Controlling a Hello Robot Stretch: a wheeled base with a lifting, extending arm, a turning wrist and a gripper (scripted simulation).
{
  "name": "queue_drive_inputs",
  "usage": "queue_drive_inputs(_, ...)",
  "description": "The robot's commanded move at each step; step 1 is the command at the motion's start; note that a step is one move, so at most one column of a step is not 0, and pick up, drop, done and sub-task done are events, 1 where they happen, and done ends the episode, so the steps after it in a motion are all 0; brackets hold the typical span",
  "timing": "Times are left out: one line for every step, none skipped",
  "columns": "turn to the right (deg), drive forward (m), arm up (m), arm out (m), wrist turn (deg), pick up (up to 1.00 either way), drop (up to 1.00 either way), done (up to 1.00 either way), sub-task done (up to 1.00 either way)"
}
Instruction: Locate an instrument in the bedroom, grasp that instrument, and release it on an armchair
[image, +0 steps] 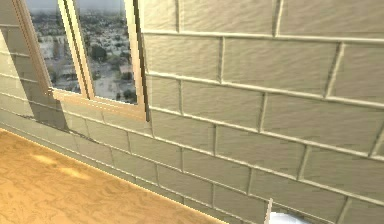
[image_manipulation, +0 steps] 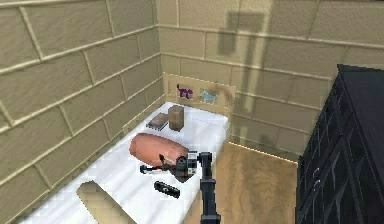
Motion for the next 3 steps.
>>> queue_drive_inputs(0.0,0.00,0.00,0.00,33.0,0.00,0.00,0.00,0.00)
queue_drive_inputs(0.0,0.00,-0.30,0.00,0.0,0.00,0.00,0.00,0.00)
queue_drive_inputs(0.0,0.00,0.00,0.00,0.0,1.00,0.00,0.00,0.00)
